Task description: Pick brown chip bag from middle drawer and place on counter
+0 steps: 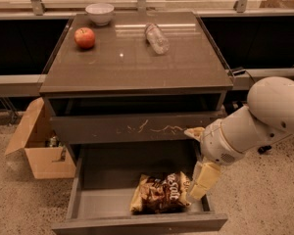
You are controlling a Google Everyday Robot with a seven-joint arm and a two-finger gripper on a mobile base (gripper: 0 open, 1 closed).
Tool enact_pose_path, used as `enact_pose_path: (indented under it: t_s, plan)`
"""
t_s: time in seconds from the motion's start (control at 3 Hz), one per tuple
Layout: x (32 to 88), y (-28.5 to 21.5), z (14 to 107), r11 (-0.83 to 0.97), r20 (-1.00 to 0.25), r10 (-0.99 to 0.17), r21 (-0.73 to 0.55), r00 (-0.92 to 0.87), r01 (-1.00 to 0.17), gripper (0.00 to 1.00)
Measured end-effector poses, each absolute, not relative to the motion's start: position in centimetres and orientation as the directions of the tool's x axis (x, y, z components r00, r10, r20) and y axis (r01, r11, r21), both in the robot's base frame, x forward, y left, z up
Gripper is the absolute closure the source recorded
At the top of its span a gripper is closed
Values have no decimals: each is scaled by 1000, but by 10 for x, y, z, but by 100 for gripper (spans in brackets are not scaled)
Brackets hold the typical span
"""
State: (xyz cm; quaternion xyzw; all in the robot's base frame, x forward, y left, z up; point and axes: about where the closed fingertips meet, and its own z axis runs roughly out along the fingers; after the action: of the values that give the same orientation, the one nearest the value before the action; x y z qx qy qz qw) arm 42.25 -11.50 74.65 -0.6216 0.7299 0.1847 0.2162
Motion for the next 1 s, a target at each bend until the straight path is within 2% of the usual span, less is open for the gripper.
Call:
enact_pose_path:
  t_s: [0.33,1.0]
  plan:
    - [428,-114,732,155,-549,-824,21,-141,-988,0]
    - [456,-116,603,149,-518,-834,119,-189,-982,0]
